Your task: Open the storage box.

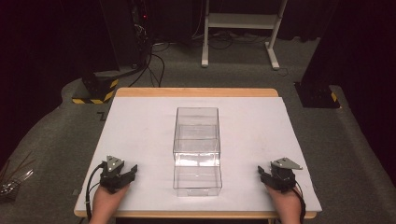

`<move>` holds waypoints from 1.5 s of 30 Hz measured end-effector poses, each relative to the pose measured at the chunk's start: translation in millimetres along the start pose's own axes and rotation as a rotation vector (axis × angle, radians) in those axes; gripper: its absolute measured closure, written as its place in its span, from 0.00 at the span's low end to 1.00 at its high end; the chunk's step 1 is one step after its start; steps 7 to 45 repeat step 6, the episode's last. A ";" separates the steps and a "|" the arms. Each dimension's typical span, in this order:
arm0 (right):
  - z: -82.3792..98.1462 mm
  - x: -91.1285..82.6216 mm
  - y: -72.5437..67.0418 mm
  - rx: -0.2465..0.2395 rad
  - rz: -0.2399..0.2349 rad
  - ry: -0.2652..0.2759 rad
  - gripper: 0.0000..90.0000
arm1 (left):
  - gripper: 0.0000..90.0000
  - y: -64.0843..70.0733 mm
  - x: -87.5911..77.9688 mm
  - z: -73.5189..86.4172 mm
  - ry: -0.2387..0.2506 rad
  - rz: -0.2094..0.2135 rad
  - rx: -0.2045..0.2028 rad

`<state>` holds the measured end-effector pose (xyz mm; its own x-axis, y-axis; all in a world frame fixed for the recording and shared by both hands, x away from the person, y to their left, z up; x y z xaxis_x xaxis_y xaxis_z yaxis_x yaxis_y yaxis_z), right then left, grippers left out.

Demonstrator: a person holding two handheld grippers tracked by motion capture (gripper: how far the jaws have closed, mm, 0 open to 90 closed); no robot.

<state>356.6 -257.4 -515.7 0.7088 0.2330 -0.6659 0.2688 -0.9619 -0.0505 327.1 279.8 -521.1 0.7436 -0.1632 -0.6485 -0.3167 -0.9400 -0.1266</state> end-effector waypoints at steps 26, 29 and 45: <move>0.2 -0.2 -0.6 0.001 -0.004 -0.001 0.50 | 0.46 0.1 -0.1 0.0 -0.001 -0.001 0.000; 0.2 -0.2 -0.6 0.001 -0.004 -0.001 0.50 | 0.46 0.1 -0.1 0.0 -0.001 -0.001 0.000; 0.2 -0.2 -0.6 0.001 -0.004 -0.001 0.50 | 0.46 0.1 -0.1 0.0 -0.001 -0.001 0.000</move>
Point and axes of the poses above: each handheld gripper's, and its own axes: x roughly forward along the jaws, z roughly out of its underside, y roughly to its right, the point moved 2 cm from there along x, roughly forward along the jaws, and after that the axes turned 8 degrees about x, right-handed, at the moved point
